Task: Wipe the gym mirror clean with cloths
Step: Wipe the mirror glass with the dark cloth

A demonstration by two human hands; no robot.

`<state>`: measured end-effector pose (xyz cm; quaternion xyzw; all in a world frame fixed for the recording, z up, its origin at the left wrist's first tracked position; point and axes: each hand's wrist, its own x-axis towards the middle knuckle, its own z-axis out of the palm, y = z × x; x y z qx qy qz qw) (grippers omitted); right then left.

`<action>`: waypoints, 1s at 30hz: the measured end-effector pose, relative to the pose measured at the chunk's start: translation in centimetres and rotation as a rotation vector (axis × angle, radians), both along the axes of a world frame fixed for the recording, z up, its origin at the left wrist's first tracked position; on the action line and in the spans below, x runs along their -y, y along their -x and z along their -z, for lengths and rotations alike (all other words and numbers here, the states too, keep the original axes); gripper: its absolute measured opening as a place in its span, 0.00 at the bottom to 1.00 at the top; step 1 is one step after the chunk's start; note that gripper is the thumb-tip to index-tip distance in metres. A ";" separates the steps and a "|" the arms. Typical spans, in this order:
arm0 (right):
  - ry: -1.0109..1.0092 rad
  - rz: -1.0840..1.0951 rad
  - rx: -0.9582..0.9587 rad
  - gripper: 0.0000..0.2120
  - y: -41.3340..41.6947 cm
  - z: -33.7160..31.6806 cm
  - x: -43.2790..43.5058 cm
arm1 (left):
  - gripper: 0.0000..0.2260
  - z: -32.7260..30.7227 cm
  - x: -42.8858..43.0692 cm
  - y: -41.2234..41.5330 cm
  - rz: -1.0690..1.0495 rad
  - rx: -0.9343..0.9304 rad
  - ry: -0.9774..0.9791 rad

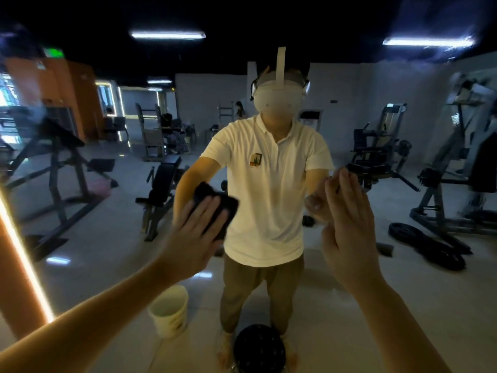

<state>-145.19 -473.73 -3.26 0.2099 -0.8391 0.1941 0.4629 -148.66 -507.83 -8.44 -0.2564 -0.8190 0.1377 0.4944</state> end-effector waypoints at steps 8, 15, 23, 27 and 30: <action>-0.001 -0.008 -0.019 0.31 0.2 -0.4 -1.3 | 0.30 -1.7 -19.2 0.0 0.082 0.035 0.141; 0.018 0.074 -0.085 0.32 0.8 0.5 0.1 | 0.26 2.9 -1.7 0.2 -0.058 -0.033 -0.075; 0.101 0.179 -0.060 0.32 1.1 0.9 2.5 | 0.32 5.5 6.2 -1.3 -0.080 0.031 -0.567; 0.054 0.190 -0.012 0.35 -0.5 1.7 1.3 | 0.36 5.9 -2.4 0.4 0.101 0.051 -0.428; 0.071 0.255 0.047 0.36 -2.6 3.6 -1.7 | 0.34 5.0 -10.8 0.8 0.147 0.067 -0.305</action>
